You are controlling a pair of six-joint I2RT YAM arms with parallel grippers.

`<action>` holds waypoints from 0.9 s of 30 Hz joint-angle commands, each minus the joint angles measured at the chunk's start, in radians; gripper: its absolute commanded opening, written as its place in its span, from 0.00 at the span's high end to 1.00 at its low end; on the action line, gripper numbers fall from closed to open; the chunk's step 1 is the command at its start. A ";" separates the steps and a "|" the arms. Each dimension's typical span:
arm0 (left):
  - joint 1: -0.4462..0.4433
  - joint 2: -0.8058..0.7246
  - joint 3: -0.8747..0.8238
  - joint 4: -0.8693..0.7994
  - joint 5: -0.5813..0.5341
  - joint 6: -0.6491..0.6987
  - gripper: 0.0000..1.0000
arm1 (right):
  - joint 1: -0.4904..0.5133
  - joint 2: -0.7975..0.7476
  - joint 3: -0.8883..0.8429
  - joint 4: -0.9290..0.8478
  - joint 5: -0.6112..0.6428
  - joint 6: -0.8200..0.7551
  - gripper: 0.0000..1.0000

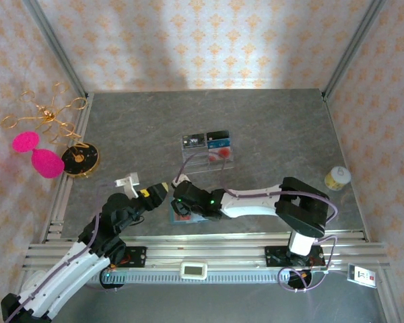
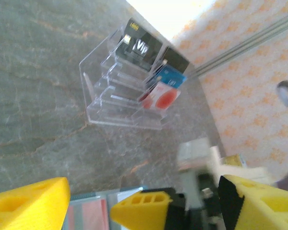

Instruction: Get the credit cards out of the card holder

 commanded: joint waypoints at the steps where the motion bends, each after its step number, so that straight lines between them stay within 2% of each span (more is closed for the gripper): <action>1: 0.006 -0.014 0.057 -0.068 -0.043 0.037 0.19 | 0.015 0.033 0.046 -0.123 0.018 -0.028 0.64; 5: 0.006 -0.011 0.084 -0.072 -0.042 0.048 0.19 | 0.027 0.077 0.088 -0.161 0.046 -0.035 0.64; 13: 0.005 -0.009 0.099 -0.058 -0.036 0.064 0.19 | 0.066 0.157 0.167 -0.276 0.191 -0.056 0.61; 17: 0.006 -0.011 0.085 -0.048 -0.025 0.060 0.19 | 0.075 0.188 0.165 -0.294 0.199 -0.054 0.61; 22: 0.006 -0.010 0.080 -0.046 -0.019 0.056 0.19 | 0.075 0.220 0.131 -0.275 0.165 -0.044 0.71; 27: 0.006 -0.007 0.079 -0.045 -0.013 0.053 0.19 | 0.073 0.219 0.093 -0.233 0.135 -0.030 0.91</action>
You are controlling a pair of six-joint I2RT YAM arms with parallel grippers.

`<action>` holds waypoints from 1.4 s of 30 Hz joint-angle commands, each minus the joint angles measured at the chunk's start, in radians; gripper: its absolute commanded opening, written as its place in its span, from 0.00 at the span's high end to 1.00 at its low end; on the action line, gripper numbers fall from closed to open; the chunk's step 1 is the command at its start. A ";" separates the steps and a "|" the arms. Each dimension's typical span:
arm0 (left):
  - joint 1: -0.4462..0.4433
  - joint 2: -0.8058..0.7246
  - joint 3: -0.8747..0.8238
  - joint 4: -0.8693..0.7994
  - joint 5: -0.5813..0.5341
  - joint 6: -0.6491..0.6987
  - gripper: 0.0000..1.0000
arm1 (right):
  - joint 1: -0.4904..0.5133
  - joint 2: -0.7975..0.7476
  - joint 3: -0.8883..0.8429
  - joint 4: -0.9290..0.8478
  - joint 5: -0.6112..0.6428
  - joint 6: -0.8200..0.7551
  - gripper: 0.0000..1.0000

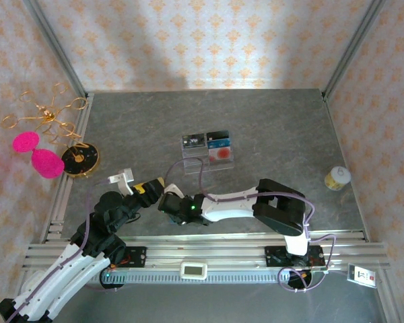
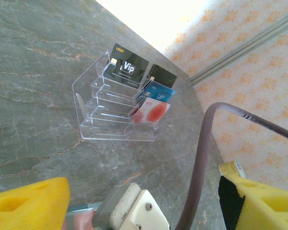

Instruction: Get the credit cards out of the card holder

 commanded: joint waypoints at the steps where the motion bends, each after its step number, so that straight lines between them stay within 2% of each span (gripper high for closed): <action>1: 0.006 -0.002 0.009 0.004 0.012 0.013 0.19 | -0.006 0.054 -0.063 -0.039 -0.023 0.015 0.94; 3: 0.006 0.002 0.007 0.004 0.013 0.013 0.19 | -0.009 0.049 -0.068 -0.014 -0.041 0.020 1.00; 8: 0.006 0.010 -0.007 0.019 0.024 0.007 0.19 | -0.020 -0.006 -0.094 0.077 -0.055 0.027 1.00; 11: 0.006 0.019 -0.030 0.039 0.034 -0.006 0.22 | -0.040 -0.090 -0.153 0.188 -0.079 0.048 1.00; 16: 0.005 0.056 -0.078 0.078 0.057 -0.037 0.40 | -0.067 -0.210 -0.270 0.369 -0.149 0.091 1.00; 21: 0.005 0.128 -0.146 0.126 0.075 -0.076 0.58 | -0.077 -0.256 -0.325 0.419 -0.153 0.135 1.00; 28: -0.005 0.181 -0.216 0.188 0.106 -0.102 0.78 | -0.078 -0.307 -0.405 0.495 -0.139 0.192 1.00; 31: -0.024 0.209 -0.225 0.224 0.123 -0.102 0.84 | -0.078 -0.306 -0.417 0.511 -0.139 0.201 1.00; 35: -0.078 0.261 -0.213 0.271 0.104 -0.093 0.99 | -0.078 -0.303 -0.434 0.538 -0.139 0.214 1.00; 42: -0.177 0.453 -0.181 0.375 0.059 -0.090 1.00 | -0.079 -0.309 -0.461 0.574 -0.143 0.228 1.00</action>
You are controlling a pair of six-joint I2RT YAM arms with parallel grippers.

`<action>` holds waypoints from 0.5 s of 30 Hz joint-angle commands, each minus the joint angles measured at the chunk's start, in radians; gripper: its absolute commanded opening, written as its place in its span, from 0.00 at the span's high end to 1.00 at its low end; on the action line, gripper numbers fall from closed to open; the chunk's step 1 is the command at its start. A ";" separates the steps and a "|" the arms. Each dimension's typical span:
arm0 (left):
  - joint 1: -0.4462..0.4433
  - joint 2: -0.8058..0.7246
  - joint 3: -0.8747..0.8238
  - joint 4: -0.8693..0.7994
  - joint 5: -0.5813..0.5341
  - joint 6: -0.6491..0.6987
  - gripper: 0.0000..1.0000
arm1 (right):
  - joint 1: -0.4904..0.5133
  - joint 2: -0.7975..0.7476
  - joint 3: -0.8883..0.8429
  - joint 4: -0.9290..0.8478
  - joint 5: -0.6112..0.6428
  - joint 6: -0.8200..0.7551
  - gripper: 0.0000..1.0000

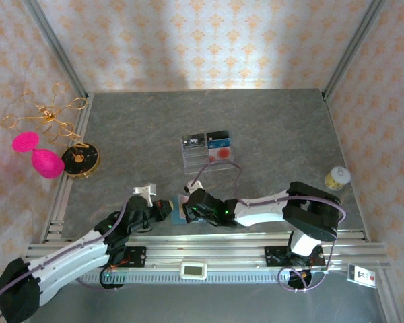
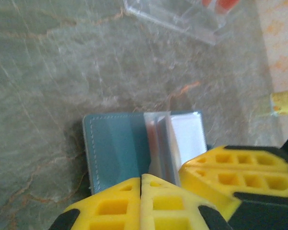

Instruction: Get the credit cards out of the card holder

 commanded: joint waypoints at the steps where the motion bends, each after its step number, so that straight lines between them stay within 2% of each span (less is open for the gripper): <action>1: -0.031 0.073 0.040 0.100 -0.030 0.015 1.00 | -0.005 -0.035 -0.022 0.044 0.010 0.018 1.00; 5: -0.053 0.159 0.076 0.154 -0.028 0.027 1.00 | -0.005 -0.047 -0.035 0.054 0.010 0.024 1.00; 6: -0.056 0.177 0.090 0.154 -0.029 0.032 1.00 | -0.005 -0.052 -0.039 0.052 0.016 0.029 0.97; 8: -0.067 0.206 0.117 0.160 -0.027 0.043 1.00 | -0.005 -0.085 -0.059 0.047 0.041 0.039 0.83; 10: -0.078 0.229 0.133 0.177 -0.022 0.046 1.00 | -0.006 -0.133 -0.088 0.038 0.084 0.050 0.76; 15: -0.123 0.336 0.187 0.227 -0.007 0.045 1.00 | -0.006 -0.273 -0.150 -0.056 0.218 0.078 0.75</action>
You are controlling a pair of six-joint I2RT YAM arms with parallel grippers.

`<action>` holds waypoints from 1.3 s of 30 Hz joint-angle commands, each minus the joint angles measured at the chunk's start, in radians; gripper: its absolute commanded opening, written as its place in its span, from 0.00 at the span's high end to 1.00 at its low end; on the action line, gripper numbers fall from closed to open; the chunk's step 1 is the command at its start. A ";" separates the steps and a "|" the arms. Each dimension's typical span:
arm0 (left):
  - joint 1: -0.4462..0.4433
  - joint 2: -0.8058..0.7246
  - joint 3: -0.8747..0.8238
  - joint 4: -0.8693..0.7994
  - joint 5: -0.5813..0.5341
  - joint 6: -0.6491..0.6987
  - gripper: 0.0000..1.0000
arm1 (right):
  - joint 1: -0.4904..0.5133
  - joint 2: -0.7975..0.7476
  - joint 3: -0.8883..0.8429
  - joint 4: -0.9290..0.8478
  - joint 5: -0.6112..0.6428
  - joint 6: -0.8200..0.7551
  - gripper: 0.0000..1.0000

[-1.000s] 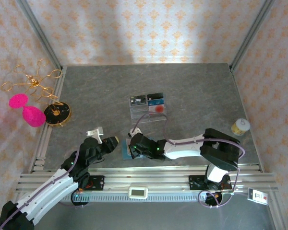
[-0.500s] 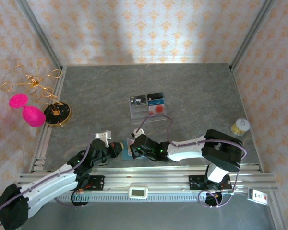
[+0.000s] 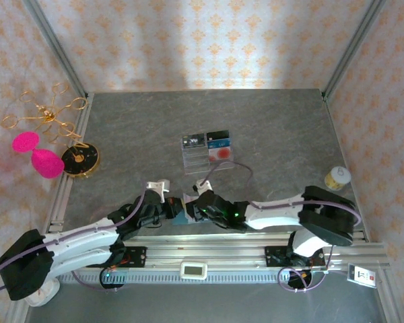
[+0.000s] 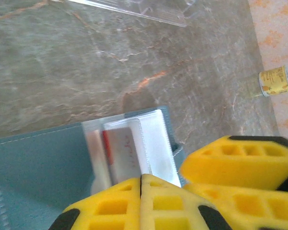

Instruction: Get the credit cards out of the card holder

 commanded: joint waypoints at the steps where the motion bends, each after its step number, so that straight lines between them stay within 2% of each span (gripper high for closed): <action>1: -0.034 0.075 0.053 0.078 -0.003 0.026 1.00 | -0.005 -0.082 -0.034 -0.073 0.129 0.029 0.76; 6: -0.079 0.254 0.115 0.147 0.022 0.023 1.00 | -0.005 -0.168 -0.104 -0.105 0.145 0.071 0.81; 9: -0.080 0.293 0.127 0.151 0.016 0.006 0.99 | -0.009 -0.185 -0.132 -0.108 0.127 0.082 0.84; 13: -0.078 0.168 0.093 0.085 -0.067 -0.017 0.73 | -0.031 -0.157 -0.144 -0.084 0.066 0.063 0.85; 16: -0.071 0.069 0.062 0.028 -0.102 -0.020 0.65 | -0.045 -0.112 -0.134 -0.052 0.018 0.038 0.87; 21: -0.038 0.053 0.007 0.073 -0.055 -0.051 0.61 | -0.060 -0.028 -0.108 -0.010 -0.026 0.007 0.90; 28: -0.010 0.158 0.013 0.156 -0.006 -0.039 0.59 | -0.066 0.072 -0.122 0.028 -0.054 0.026 0.95; 36: 0.005 0.217 0.050 0.055 -0.064 -0.020 0.61 | -0.066 0.085 -0.162 0.070 -0.073 0.080 0.98; 39: 0.005 0.226 0.047 0.066 -0.059 -0.017 0.61 | -0.066 0.088 -0.159 0.084 -0.089 0.075 0.99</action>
